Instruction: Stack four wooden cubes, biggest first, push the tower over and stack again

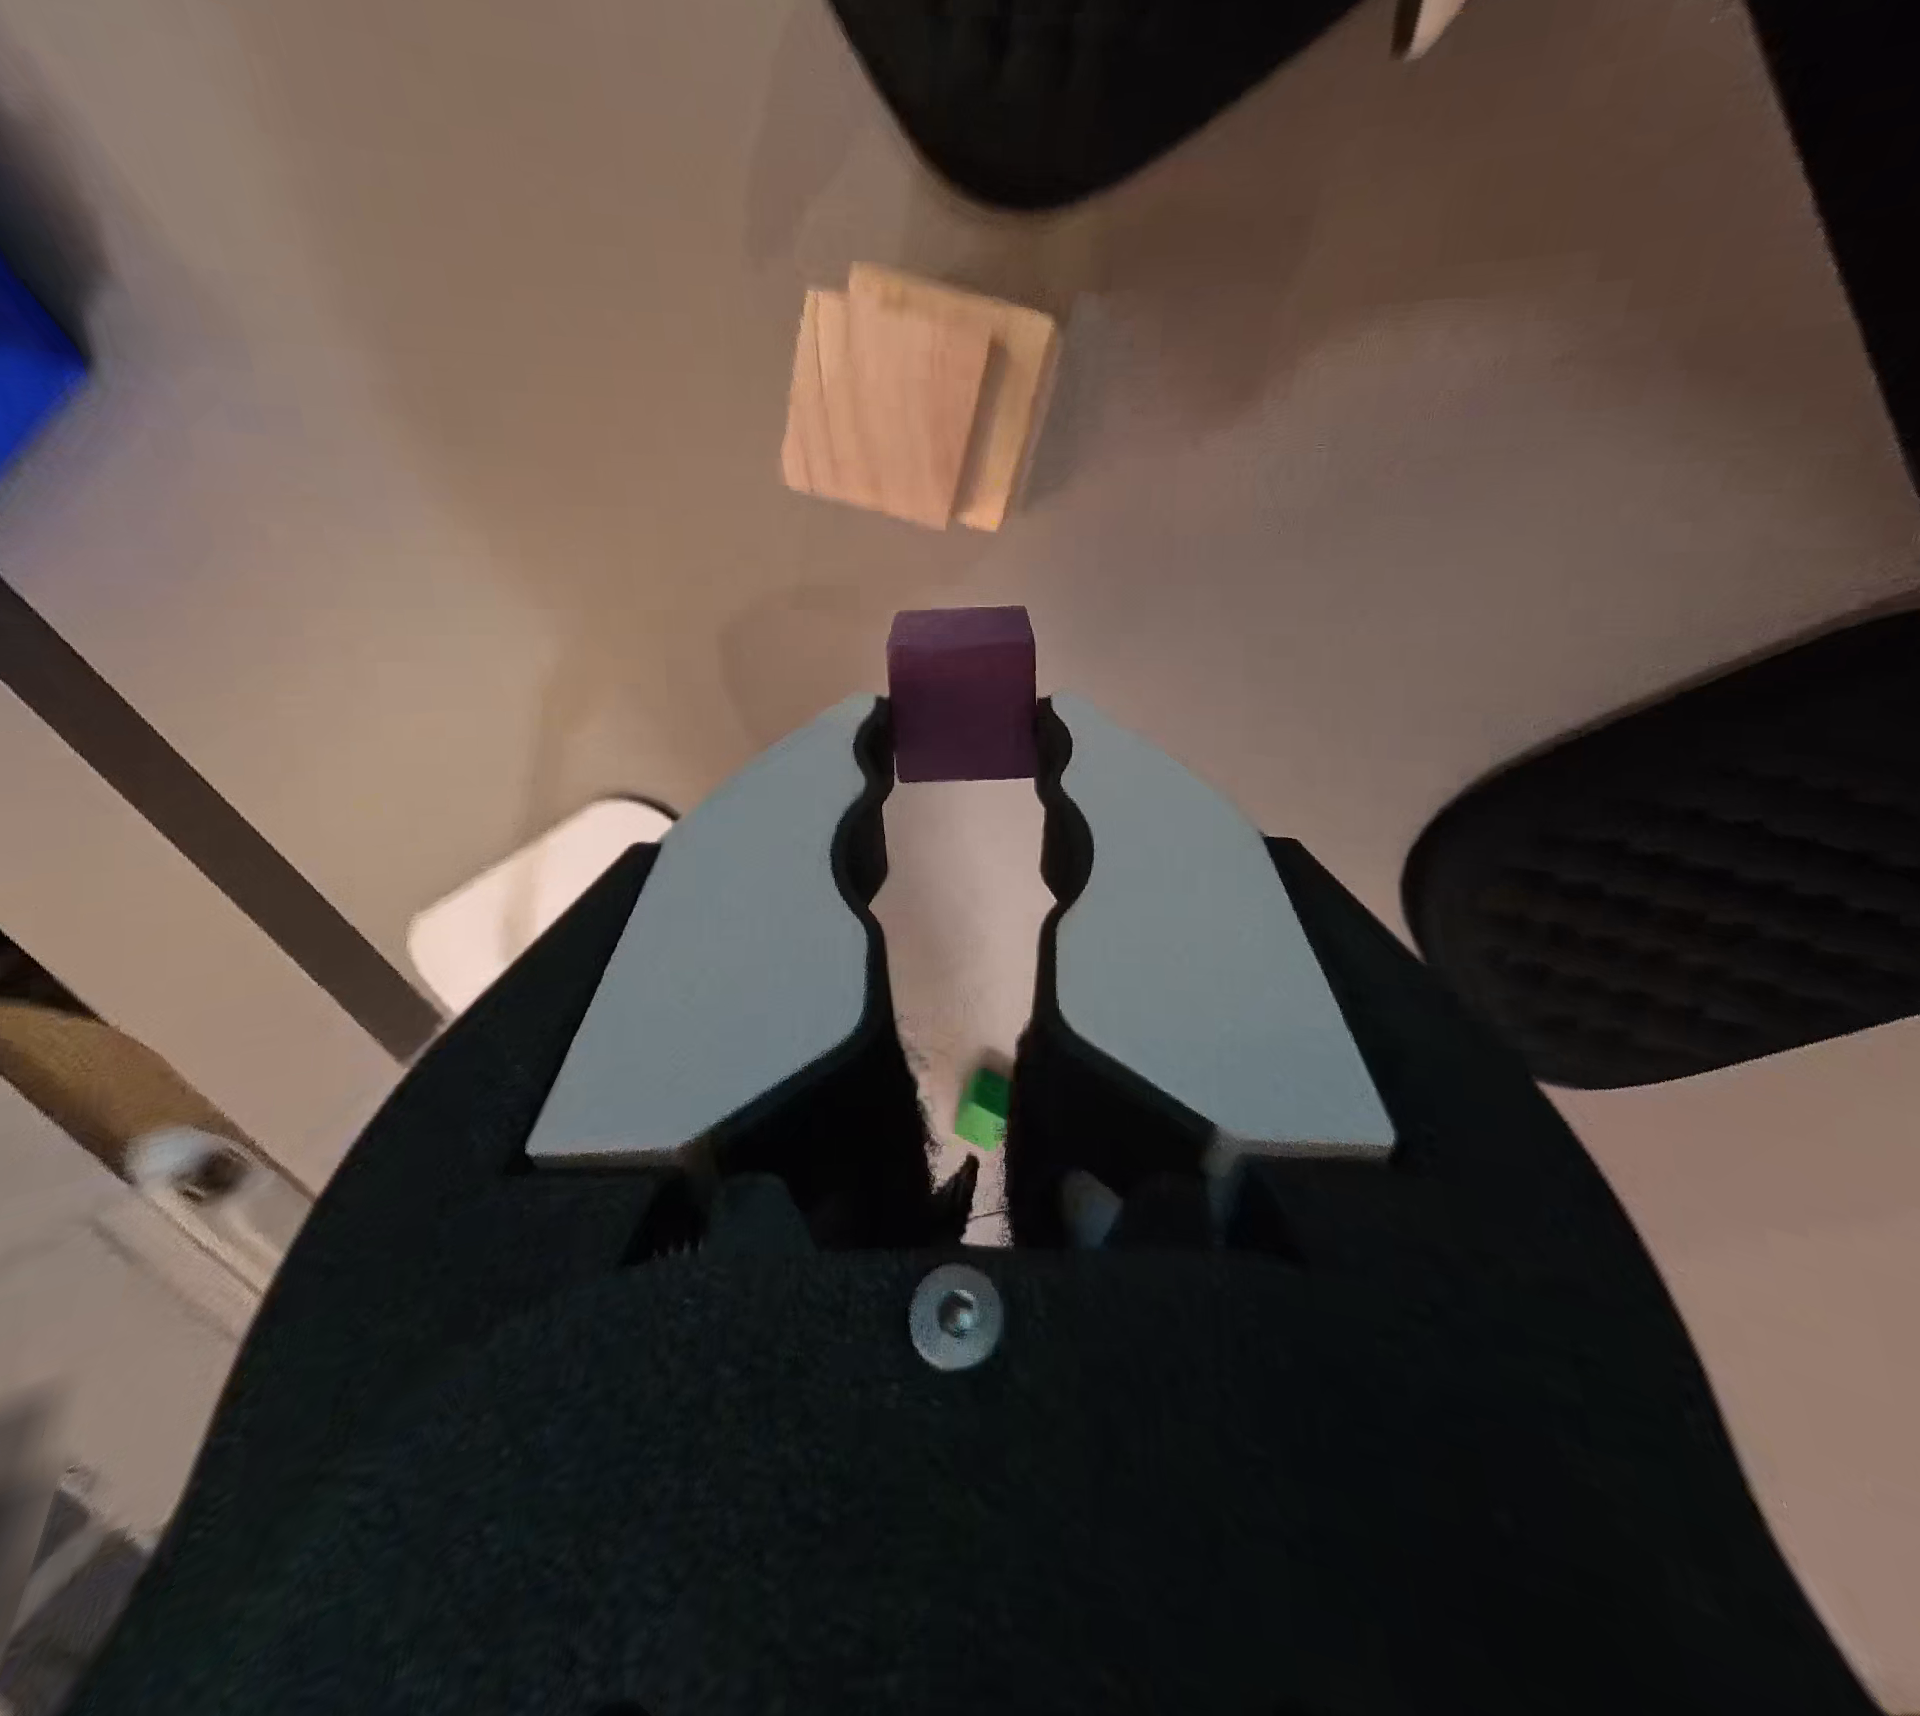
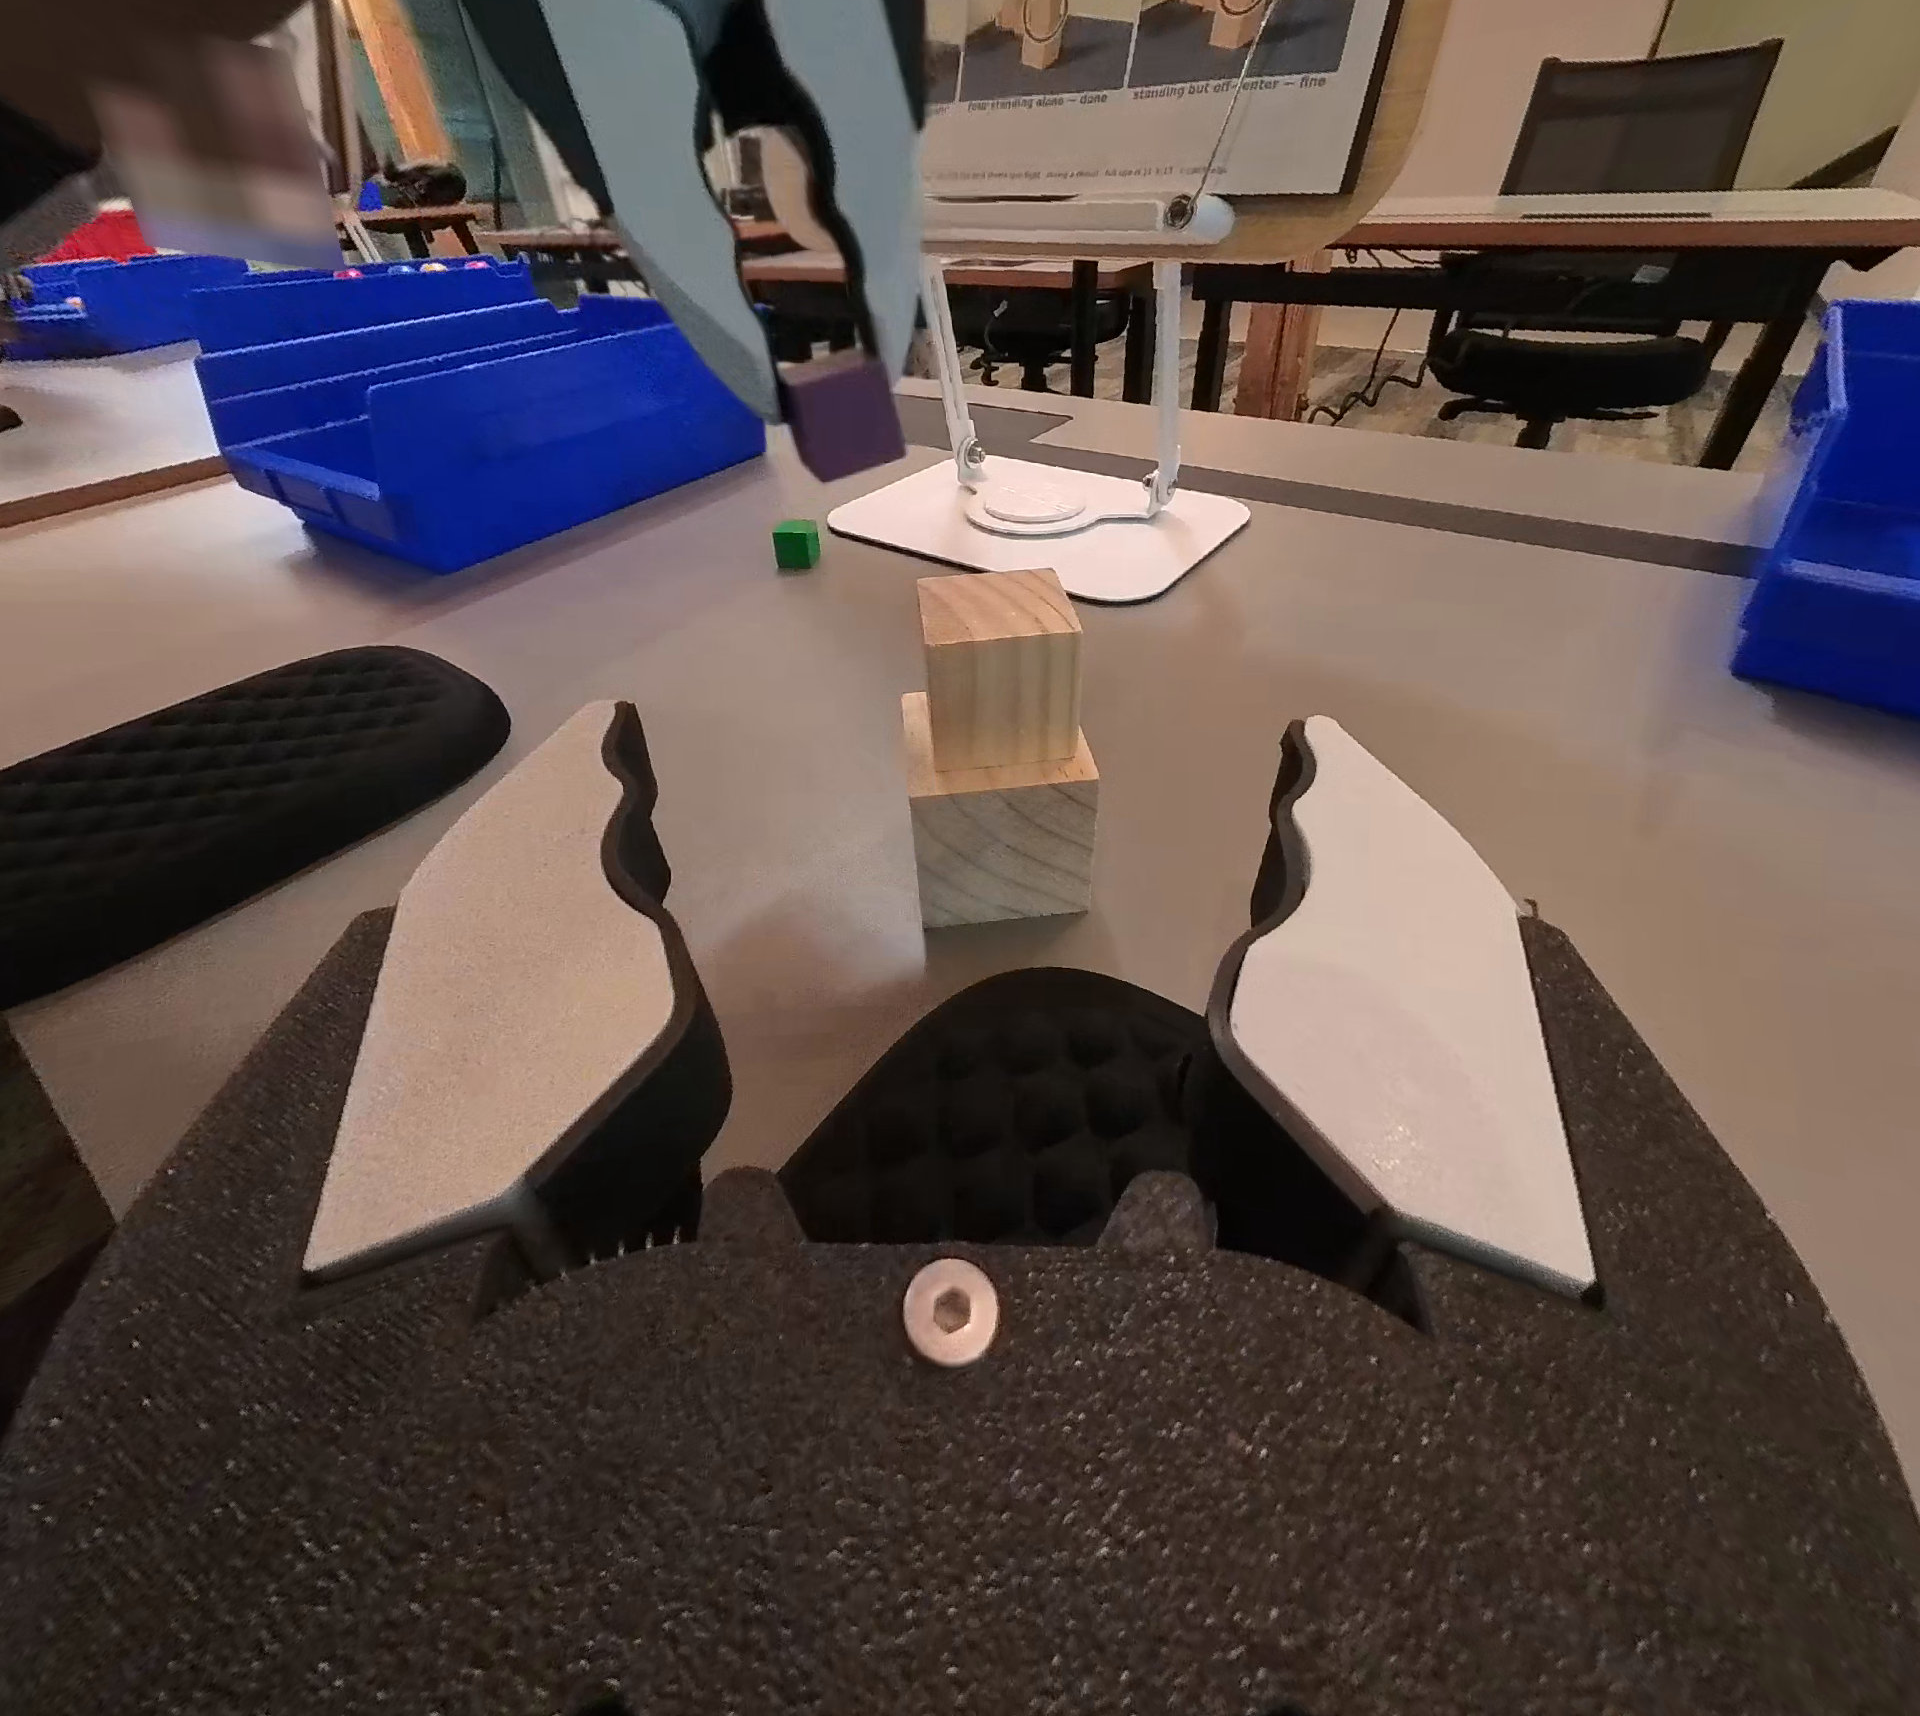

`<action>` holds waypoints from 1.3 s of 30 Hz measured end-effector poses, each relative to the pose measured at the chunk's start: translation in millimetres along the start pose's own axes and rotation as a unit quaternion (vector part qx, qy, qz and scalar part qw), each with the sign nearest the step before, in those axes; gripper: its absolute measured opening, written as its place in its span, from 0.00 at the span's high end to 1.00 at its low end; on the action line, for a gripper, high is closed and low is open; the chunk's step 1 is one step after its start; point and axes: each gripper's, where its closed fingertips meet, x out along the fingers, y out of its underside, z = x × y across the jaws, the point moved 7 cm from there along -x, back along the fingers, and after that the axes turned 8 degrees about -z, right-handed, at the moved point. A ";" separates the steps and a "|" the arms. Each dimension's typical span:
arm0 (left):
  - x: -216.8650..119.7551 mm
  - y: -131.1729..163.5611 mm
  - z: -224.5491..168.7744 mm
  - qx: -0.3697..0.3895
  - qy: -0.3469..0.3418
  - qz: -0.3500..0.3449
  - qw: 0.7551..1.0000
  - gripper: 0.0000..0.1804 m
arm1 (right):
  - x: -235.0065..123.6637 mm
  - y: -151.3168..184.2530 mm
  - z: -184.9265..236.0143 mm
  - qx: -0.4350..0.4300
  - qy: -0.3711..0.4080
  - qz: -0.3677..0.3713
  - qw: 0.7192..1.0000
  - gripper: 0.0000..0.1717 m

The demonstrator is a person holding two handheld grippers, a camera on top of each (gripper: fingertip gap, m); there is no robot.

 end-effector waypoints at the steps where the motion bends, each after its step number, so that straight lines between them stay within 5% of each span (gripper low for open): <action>1: 1.1 -8.2 3.7 0.018 0.005 0.003 1.000 0.86 | -0.2 -0.1 0.0 0.000 0.000 -0.001 1.000 0.35; 11: 33.5 -34.8 21.7 0.105 0.048 0.042 0.992 0.86 | -1.5 -0.8 -1.2 0.009 -0.001 -0.008 1.000 0.36; 39: 44.2 -35.6 27.2 0.105 0.091 0.032 0.990 0.86 | -1.2 -1.2 -3.1 0.020 -0.002 -0.010 1.000 0.37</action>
